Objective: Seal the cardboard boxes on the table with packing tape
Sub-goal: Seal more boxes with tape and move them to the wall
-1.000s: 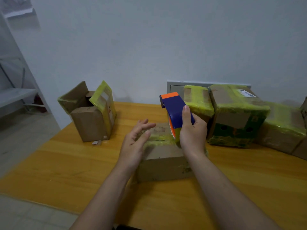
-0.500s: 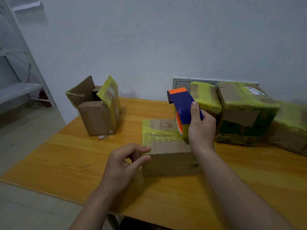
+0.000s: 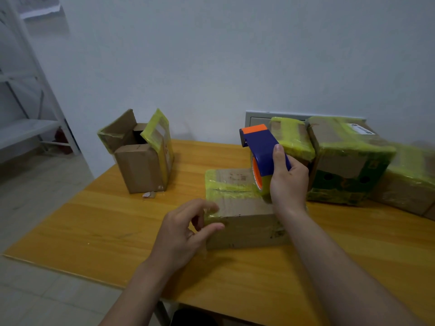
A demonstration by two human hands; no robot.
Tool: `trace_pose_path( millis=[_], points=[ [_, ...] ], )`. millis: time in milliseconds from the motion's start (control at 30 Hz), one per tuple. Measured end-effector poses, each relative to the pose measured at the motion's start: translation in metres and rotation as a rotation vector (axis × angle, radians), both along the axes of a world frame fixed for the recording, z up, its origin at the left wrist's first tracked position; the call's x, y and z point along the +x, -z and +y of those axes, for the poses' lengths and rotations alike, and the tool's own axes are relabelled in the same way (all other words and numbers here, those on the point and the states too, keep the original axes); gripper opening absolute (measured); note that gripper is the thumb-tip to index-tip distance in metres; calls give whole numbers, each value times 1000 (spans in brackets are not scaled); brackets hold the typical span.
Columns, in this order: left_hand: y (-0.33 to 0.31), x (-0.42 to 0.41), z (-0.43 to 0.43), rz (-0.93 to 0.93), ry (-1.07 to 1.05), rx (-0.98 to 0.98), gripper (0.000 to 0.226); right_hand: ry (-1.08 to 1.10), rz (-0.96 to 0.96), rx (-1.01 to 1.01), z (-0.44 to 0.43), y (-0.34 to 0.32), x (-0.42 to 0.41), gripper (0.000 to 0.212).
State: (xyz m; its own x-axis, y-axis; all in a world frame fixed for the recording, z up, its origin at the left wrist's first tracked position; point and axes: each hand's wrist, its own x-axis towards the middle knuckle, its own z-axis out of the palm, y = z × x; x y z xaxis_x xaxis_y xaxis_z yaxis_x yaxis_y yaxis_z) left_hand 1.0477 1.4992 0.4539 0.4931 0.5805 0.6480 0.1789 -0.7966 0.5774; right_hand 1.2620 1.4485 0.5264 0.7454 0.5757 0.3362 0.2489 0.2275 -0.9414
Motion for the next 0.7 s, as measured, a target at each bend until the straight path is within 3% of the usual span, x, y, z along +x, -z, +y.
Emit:
trace_pose_path(
  millis=[67, 200, 267, 333, 400, 433, 500, 567, 700],
  points=[
    [-1, 2, 1, 25, -1, 4, 43, -1, 5, 3, 0, 0, 0, 31],
    [8, 12, -4, -3, -121, 194, 35, 4, 3, 5, 0, 0, 0, 32],
    [7, 8, -2, -5, -90, 171, 39, 3, 7, 7, 0, 0, 1, 32],
    [-4, 7, 1, 31, -110, -79, 64, -2, 9, 5, -1, 0, 1, 31],
    [-22, 17, 5, 109, -229, -510, 99, -3, 10, 7, -1, 0, 1, 32],
    [-32, 25, 8, 169, -239, -706, 103, -2, 10, 11, -1, 1, 2, 32],
    [-50, 40, 12, 295, -169, -877, 81, -3, 9, 15, 0, 1, 2, 34],
    [-65, 47, 17, 434, -119, -841, 62, -6, 11, 19, 0, 2, 3, 39],
    [-82, 42, 28, 885, -254, -538, 62, -22, 30, 21, 0, 3, 4, 38]
  ],
)
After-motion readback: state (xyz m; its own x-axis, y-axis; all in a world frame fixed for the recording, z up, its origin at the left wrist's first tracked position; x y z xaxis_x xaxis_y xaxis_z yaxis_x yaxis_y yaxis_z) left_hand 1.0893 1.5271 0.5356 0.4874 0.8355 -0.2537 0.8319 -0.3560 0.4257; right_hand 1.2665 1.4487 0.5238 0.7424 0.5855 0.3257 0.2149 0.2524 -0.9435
